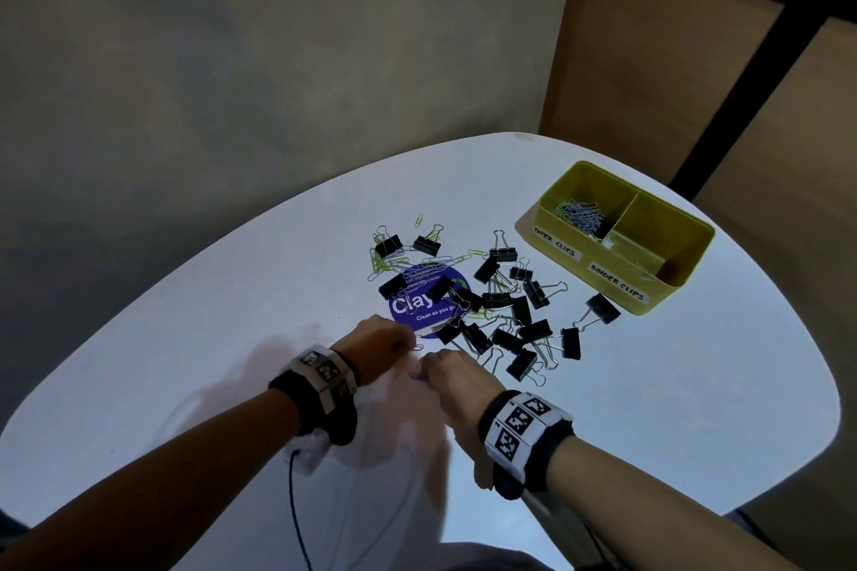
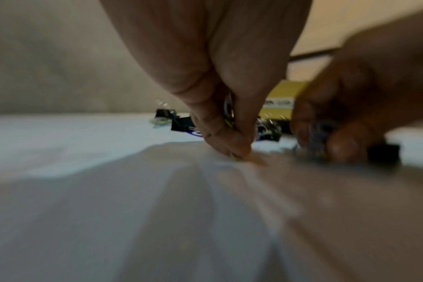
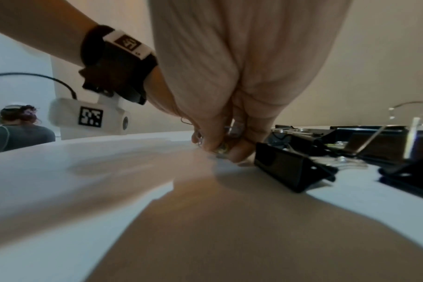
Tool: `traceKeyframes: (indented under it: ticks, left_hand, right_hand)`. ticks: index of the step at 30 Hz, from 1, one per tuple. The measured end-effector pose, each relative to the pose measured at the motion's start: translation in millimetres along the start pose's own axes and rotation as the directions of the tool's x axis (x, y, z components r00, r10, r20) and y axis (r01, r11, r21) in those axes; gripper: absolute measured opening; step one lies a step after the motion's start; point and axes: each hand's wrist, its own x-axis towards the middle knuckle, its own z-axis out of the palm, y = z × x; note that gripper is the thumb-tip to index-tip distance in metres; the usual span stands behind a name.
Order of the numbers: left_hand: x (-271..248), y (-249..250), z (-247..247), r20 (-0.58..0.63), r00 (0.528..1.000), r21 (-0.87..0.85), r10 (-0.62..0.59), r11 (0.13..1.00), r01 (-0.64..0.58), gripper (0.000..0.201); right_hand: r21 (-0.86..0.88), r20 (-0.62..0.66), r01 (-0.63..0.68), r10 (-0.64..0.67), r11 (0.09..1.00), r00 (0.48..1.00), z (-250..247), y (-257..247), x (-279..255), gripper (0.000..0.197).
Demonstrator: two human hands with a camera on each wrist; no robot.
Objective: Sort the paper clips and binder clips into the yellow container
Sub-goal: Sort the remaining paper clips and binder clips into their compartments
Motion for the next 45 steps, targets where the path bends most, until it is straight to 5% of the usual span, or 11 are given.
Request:
traceKeyframes:
  ticks: [4,10,16,22,25,28,32,36,40,42,45]
  left_hand:
    - [9,2,-22,-0.021,0.988,-0.365,-0.151,0.921,0.133,0.012]
    - [59,44,-77,-0.088,0.981,-0.577,-0.174,0.811,0.092,0.004]
    - [143,136,-122,-0.188,0.981,-0.423,-0.045,0.905,-0.039,0.008]
    - [222,192,-119,-0.230,0.971,-0.183,-0.062,0.983,0.019,0.015]
    - [240,196,-111,-0.148,0.988,-0.117,-0.034,0.993,0.016,0.033]
    - [244,189,-108,-0.142,0.990,-0.142,0.000,0.990,-0.021,0.025]
    - [230,167,-114,-0.229,0.972,-0.407,-0.048,0.912,-0.050,0.022]
    - [191,112,-127,-0.263,0.955,-0.554,-0.136,0.832,-0.034,0.013]
    - [139,40,-141,-0.266,0.939,-0.188,-0.219,0.967,0.173,0.015]
    - [112,14,-135,-0.180,0.957,0.055,-0.226,0.969,0.239,0.016]
    - [76,-5,-105,-0.040,0.974,0.113,-0.222,0.968,0.225,0.013]
  right_hand:
    - [0.285,-0.150,0.045,-0.002,0.958,0.989,-29,8,-10,0.017]
    - [0.479,-0.345,-0.034,0.224,0.877,0.912,-125,56,-19,0.016]
    - [0.459,-0.428,-0.242,0.452,0.855,0.783,-202,133,-9,0.020]
    - [0.359,-0.393,-0.420,0.544,0.833,0.741,-228,182,20,0.024]
    - [0.351,-0.345,-0.443,0.554,0.825,0.758,-230,193,23,0.030]
    - [0.374,-0.330,-0.436,0.557,0.819,0.762,-232,199,23,0.029]
    - [0.366,-0.378,-0.349,0.480,0.863,0.791,-232,186,18,0.028]
    - [0.288,-0.487,-0.132,0.263,0.949,0.832,-222,148,20,0.022]
    - [0.202,-0.444,0.078,0.021,0.976,0.896,-191,113,39,0.021]
    - [0.160,-0.329,0.086,-0.029,0.983,0.944,-174,93,48,0.023]
    - [0.093,-0.101,0.109,-0.099,0.990,0.990,-144,67,58,0.024]
